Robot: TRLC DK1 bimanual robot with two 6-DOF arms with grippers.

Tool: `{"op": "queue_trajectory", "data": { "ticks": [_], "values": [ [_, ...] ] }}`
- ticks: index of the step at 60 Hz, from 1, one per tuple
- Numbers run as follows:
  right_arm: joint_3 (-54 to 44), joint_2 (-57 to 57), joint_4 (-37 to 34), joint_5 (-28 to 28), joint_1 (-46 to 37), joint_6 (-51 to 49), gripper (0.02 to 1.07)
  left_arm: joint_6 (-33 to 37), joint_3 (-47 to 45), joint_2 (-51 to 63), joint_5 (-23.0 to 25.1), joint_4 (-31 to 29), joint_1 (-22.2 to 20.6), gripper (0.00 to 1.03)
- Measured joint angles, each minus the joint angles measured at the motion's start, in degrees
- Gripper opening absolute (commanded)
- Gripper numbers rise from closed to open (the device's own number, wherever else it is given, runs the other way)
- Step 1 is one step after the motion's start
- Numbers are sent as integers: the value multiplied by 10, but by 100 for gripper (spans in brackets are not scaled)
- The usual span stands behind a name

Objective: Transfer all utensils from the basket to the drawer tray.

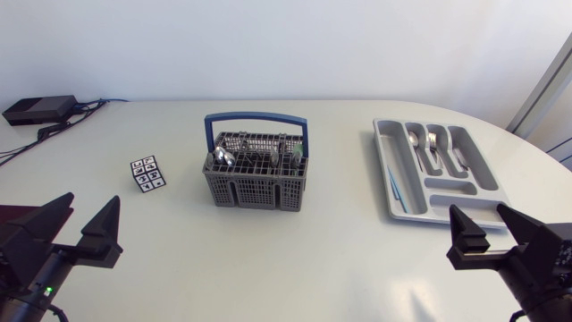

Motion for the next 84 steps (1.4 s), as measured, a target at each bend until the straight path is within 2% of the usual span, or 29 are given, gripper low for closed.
{"op": "queue_trajectory", "data": {
  "ticks": [30,47,55,74,81,84],
  "values": [
    [19,4,-10,2,3,2,103,-2,0,-2,-7,0,9,99],
    [103,122,-3,5,16,7,103,-4,39,15,-11,-20,12,99],
    [139,190,3,10,40,18,103,-10,87,85,-11,-19,10,99],
    [261,402,-4,31,95,35,103,-49,218,345,-18,-25,-9,97],
    [316,487,-49,29,114,37,102,-51,273,425,-61,-90,-48,97],
    [340,524,-61,2,124,37,102,-47,300,461,-64,-115,-63,97]
  ]
}}
